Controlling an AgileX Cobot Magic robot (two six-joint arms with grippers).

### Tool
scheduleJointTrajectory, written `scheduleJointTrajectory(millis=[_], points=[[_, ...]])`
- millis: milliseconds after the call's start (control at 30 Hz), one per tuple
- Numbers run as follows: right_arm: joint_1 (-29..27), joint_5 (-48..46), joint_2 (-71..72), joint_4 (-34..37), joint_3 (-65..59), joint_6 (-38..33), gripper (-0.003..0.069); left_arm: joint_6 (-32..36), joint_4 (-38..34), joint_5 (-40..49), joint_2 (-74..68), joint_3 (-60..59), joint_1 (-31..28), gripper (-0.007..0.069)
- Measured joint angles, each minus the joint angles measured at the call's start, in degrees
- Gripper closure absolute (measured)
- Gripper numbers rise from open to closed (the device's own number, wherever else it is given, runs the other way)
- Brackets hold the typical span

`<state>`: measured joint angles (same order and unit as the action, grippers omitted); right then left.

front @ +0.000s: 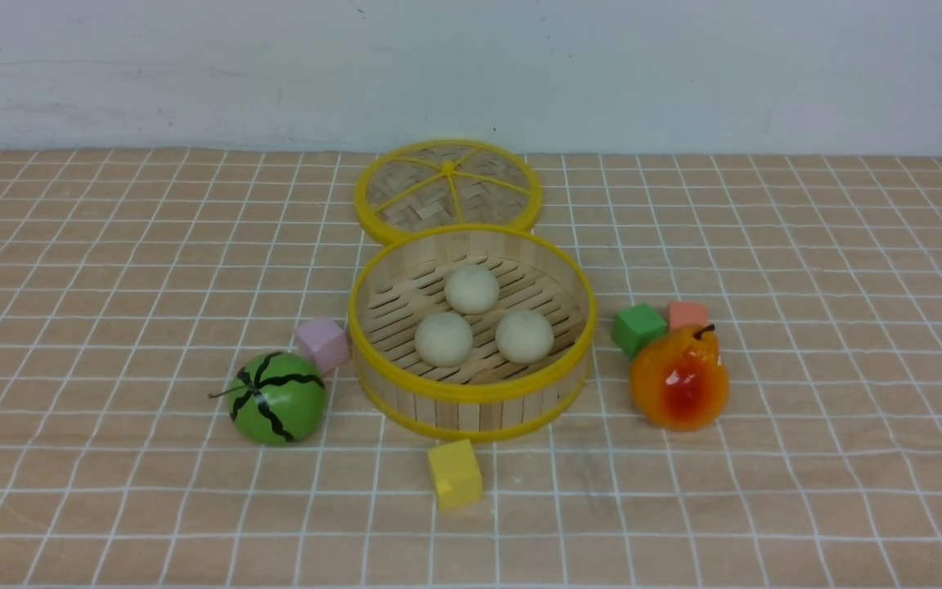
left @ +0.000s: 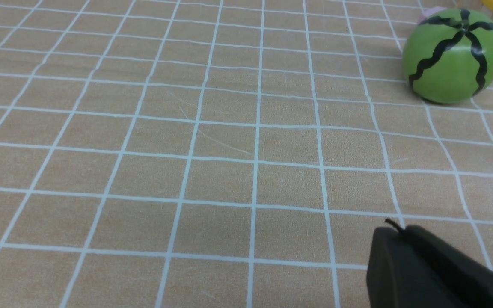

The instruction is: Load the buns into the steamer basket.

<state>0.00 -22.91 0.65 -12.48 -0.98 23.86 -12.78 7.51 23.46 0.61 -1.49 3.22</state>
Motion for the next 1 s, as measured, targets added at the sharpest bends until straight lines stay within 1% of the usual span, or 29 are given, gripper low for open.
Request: scheduleJointTrajectory(millis=[1000], points=[[0.0,0.0,0.0,0.0,0.0,0.0,0.0418,0.2,0.0,-0.2,0.0,-0.1,0.0,0.0599]])
